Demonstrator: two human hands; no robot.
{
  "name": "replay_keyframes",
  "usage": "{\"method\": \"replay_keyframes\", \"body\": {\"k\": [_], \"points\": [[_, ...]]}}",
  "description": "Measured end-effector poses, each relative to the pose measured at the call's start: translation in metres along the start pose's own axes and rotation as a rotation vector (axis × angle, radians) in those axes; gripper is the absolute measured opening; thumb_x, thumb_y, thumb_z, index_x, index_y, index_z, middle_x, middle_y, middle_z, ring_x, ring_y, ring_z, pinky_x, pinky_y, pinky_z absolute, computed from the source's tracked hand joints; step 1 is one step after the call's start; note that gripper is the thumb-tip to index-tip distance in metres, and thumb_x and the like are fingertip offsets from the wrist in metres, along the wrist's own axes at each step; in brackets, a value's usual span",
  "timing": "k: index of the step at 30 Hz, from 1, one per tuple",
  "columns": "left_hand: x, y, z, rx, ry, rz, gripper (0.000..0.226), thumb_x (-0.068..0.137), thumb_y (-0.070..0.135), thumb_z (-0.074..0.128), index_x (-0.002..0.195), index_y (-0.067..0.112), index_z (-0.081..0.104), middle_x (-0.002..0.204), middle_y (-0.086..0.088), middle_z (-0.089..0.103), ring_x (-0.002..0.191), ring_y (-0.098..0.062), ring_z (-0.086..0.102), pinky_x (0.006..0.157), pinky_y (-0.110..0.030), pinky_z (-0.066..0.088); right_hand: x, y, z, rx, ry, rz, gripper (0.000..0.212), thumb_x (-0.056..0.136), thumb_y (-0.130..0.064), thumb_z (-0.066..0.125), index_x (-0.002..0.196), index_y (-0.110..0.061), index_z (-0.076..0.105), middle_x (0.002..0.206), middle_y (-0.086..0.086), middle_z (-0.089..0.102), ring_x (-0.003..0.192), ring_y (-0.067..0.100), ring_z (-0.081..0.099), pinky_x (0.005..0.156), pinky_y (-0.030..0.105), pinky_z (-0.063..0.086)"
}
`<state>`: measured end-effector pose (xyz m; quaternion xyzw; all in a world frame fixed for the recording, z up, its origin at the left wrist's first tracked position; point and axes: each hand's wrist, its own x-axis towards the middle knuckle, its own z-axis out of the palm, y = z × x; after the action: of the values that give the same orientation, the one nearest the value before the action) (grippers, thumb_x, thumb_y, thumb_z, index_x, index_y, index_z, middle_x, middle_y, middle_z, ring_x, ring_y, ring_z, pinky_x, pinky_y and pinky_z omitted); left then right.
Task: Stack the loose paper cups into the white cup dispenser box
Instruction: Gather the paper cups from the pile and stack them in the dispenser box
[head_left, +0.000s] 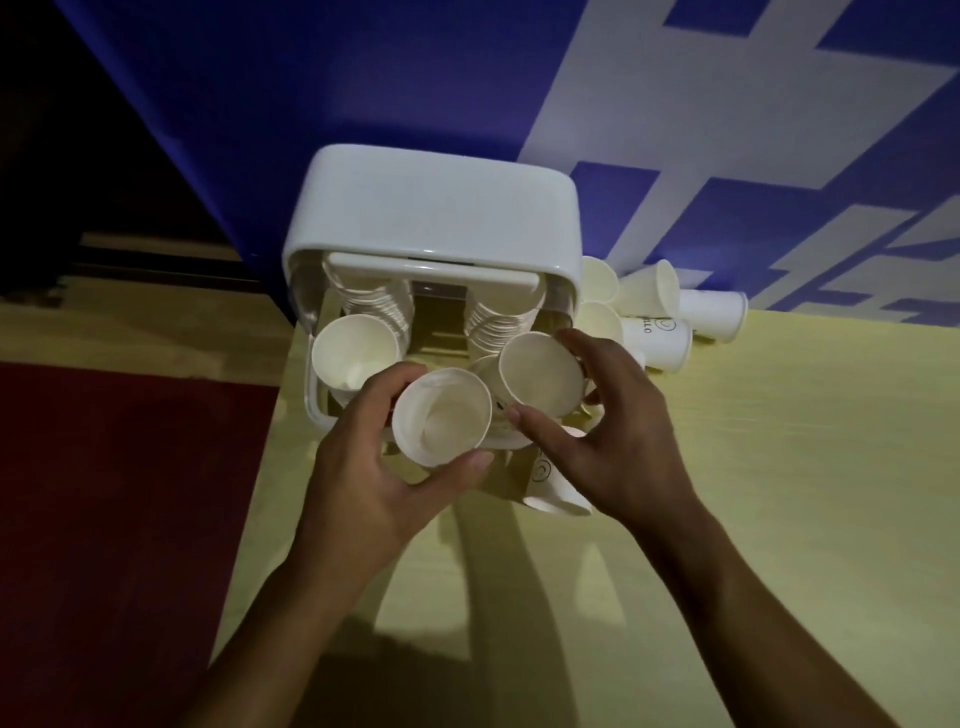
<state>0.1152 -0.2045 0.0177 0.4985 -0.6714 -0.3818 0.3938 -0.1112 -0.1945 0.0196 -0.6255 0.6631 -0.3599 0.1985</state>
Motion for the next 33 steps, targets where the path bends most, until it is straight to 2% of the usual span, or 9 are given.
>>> {"method": "replay_keyframes", "body": {"k": [3, 7, 10, 15, 21, 24, 27, 30, 33], "points": [[-0.001, -0.004, -0.003, 0.016, -0.005, 0.009, 0.069, 0.073, 0.056, 0.083, 0.130, 0.027, 0.056, 0.124, 0.024, 0.063, 0.115, -0.006, 0.063, 0.089, -0.010, 0.044, 0.004, 0.006, 0.013, -0.058, -0.050, 0.011, 0.078, 0.078, -0.061, 0.080, 0.141, -0.021, 0.056, 0.131, -0.006, 0.062, 0.118, 0.013, 0.059, 0.091, 0.038, 0.055], [-0.007, -0.013, -0.008, 0.063, -0.001, -0.012, 0.077, 0.074, 0.060, 0.081, 0.133, 0.018, 0.058, 0.128, 0.012, 0.066, 0.118, -0.012, 0.064, 0.093, -0.016, 0.048, 0.009, 0.011, 0.033, -0.145, -0.061, -0.014, 0.079, 0.074, -0.055, 0.085, 0.138, -0.015, 0.060, 0.131, 0.003, 0.065, 0.117, 0.021, 0.061, 0.092, 0.033, 0.053], [-0.009, -0.016, -0.008, 0.063, 0.002, -0.030, 0.078, 0.074, 0.060, 0.081, 0.134, 0.017, 0.058, 0.128, 0.011, 0.066, 0.118, -0.011, 0.064, 0.094, -0.015, 0.047, 0.011, 0.018, 0.046, -0.177, -0.083, -0.010, 0.079, 0.074, -0.055, 0.084, 0.137, -0.015, 0.061, 0.130, 0.005, 0.066, 0.114, 0.024, 0.062, 0.090, 0.039, 0.055], [-0.007, -0.015, -0.004, 0.046, -0.002, -0.055, 0.077, 0.073, 0.061, 0.080, 0.134, 0.018, 0.058, 0.128, 0.008, 0.067, 0.118, -0.015, 0.064, 0.093, -0.015, 0.047, 0.012, 0.026, 0.062, -0.227, -0.048, 0.039, 0.083, 0.071, -0.074, 0.065, 0.136, -0.022, 0.062, 0.135, -0.002, 0.061, 0.126, 0.021, 0.054, 0.100, 0.047, 0.047], [-0.005, -0.014, -0.002, 0.046, 0.011, -0.043, 0.075, 0.074, 0.059, 0.080, 0.133, 0.018, 0.058, 0.127, 0.009, 0.066, 0.117, -0.012, 0.063, 0.092, -0.012, 0.044, 0.003, 0.028, 0.065, -0.199, -0.049, 0.067, 0.081, 0.083, -0.073, 0.056, 0.144, -0.020, 0.057, 0.141, -0.001, 0.061, 0.130, 0.019, 0.051, 0.106, 0.028, 0.029], [-0.004, -0.013, -0.001, 0.036, 0.021, -0.033, 0.073, 0.075, 0.058, 0.079, 0.133, 0.018, 0.058, 0.127, 0.010, 0.066, 0.116, -0.013, 0.064, 0.091, -0.013, 0.045, 0.004, 0.028, 0.066, -0.163, -0.082, 0.083, 0.080, 0.084, -0.070, 0.060, 0.146, -0.019, 0.055, 0.143, 0.001, 0.059, 0.133, 0.019, 0.050, 0.111, 0.033, 0.034], [-0.001, -0.010, 0.002, 0.038, 0.026, -0.031, 0.074, 0.075, 0.059, 0.080, 0.133, 0.020, 0.057, 0.127, 0.011, 0.065, 0.116, -0.012, 0.063, 0.091, -0.013, 0.045, -0.001, 0.018, 0.052, -0.032, -0.051, 0.083, 0.069, 0.090, -0.057, 0.066, 0.147, -0.019, 0.055, 0.146, -0.003, 0.057, 0.135, 0.003, 0.044, 0.115, 0.022, 0.034], [0.007, 0.000, 0.007, 0.030, 0.027, -0.036, 0.073, 0.073, 0.060, 0.081, 0.133, 0.025, 0.058, 0.128, 0.012, 0.065, 0.118, -0.010, 0.062, 0.090, -0.009, 0.044, -0.009, 0.001, 0.030, 0.247, -0.017, 0.139, 0.050, 0.099, -0.040, 0.065, 0.145, -0.024, 0.058, 0.142, -0.011, 0.062, 0.135, 0.008, 0.053, 0.108, 0.039, 0.047], [0.020, 0.010, 0.019, -0.015, 0.006, -0.026, 0.075, 0.071, 0.054, 0.090, 0.132, 0.024, 0.058, 0.125, 0.014, 0.066, 0.118, -0.013, 0.063, 0.090, -0.021, 0.053, -0.009, -0.013, 0.015, 0.410, -0.050, 0.113, 0.047, 0.101, -0.032, 0.063, 0.147, -0.024, 0.055, 0.139, -0.011, 0.064, 0.130, 0.017, 0.060, 0.103, 0.047, 0.052]]}}
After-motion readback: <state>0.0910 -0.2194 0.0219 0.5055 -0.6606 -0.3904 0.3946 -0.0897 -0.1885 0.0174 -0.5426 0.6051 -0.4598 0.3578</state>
